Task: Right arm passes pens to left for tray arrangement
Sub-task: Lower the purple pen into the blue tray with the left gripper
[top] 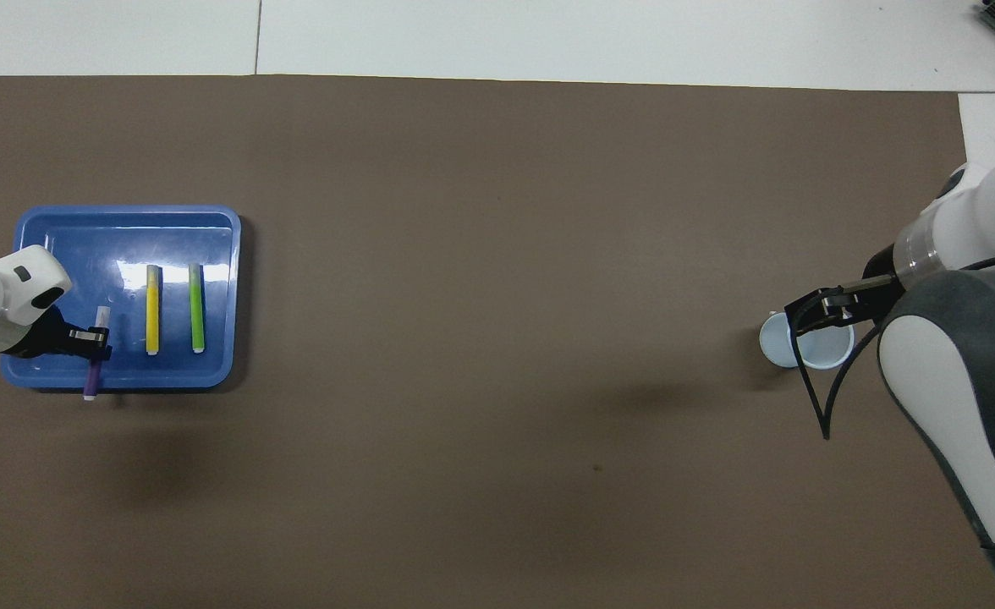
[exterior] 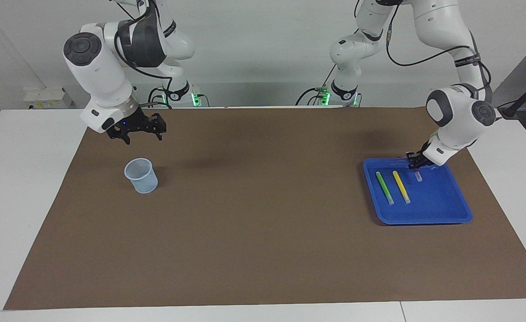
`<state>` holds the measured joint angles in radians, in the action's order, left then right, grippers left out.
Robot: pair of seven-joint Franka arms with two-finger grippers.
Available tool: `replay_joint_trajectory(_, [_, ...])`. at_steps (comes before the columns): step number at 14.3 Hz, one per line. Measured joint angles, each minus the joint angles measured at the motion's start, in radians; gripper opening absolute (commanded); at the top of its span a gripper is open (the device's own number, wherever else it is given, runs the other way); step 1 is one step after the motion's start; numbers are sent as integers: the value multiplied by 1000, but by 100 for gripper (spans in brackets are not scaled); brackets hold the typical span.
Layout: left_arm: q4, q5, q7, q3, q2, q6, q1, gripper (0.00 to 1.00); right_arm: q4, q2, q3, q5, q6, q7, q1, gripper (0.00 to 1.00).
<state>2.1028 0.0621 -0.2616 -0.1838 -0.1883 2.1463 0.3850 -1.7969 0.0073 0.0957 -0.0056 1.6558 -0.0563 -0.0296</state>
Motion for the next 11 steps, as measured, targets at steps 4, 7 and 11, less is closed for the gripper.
replay_joint_trajectory(4, [-11,4,0,12,-21,37,0,0,0,0,0,0,28,0,0,100])
replay_joint_trajectory(7, [-43,5,0,14,-55,58,0,0,0,0,0,0,31,0,-1,100])
replay_joint_trajectory(11, [-93,5,0,12,-105,62,0,0,0,0,1,0,32,0,-1,100])
